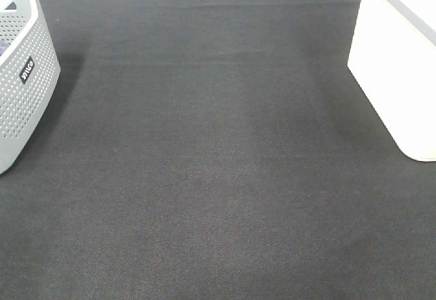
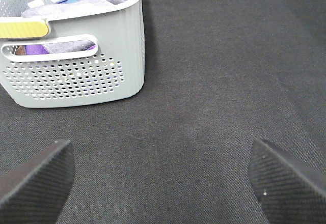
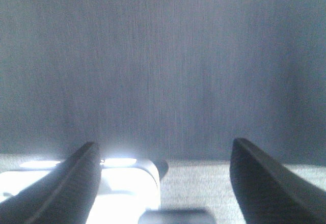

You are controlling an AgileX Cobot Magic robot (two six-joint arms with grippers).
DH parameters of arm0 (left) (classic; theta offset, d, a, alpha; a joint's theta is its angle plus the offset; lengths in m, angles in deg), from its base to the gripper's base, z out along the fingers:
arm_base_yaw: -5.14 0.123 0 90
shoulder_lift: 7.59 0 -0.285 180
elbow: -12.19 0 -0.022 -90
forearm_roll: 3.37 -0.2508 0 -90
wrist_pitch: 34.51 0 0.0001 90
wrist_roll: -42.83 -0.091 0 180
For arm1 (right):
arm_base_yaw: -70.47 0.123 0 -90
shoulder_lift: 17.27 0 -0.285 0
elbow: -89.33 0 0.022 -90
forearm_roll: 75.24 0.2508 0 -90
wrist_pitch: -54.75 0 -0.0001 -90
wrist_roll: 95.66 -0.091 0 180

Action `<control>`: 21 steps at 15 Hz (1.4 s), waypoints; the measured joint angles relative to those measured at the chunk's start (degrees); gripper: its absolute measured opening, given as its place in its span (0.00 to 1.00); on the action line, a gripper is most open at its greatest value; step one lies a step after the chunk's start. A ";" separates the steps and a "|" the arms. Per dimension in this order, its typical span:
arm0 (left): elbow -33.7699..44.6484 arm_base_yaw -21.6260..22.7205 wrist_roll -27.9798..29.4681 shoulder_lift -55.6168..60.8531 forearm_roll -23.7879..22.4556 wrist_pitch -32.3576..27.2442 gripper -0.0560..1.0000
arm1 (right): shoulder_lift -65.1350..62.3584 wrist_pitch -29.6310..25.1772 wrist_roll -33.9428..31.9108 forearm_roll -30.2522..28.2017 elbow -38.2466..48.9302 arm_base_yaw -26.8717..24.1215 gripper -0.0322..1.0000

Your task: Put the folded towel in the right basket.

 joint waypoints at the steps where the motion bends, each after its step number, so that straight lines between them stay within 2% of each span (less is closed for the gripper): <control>1: 0.00 0.00 0.00 0.00 0.00 0.00 0.88 | -4.81 -0.11 0.00 0.00 3.44 0.00 0.69; 3: 0.00 0.00 0.00 0.00 0.00 0.00 0.88 | -9.57 -0.17 0.00 0.00 6.13 0.00 0.69; 6: 0.00 0.00 0.00 0.00 0.00 0.00 0.88 | -26.36 0.17 0.00 0.00 11.69 0.00 0.69; 10: 0.00 0.00 0.00 0.00 0.00 0.00 0.88 | -43.09 3.55 0.00 0.00 12.43 0.00 0.69; 12: 0.00 0.00 0.00 0.00 0.00 0.00 0.88 | -44.58 4.13 0.00 -0.06 12.95 0.00 0.69; 15: 0.00 0.00 0.00 0.00 0.00 0.00 0.88 | -44.58 7.91 0.00 -0.23 14.73 0.00 0.69; 21: 0.00 0.00 0.00 0.00 0.00 0.00 0.88 | -44.58 8.08 0.74 -0.40 14.78 0.00 0.69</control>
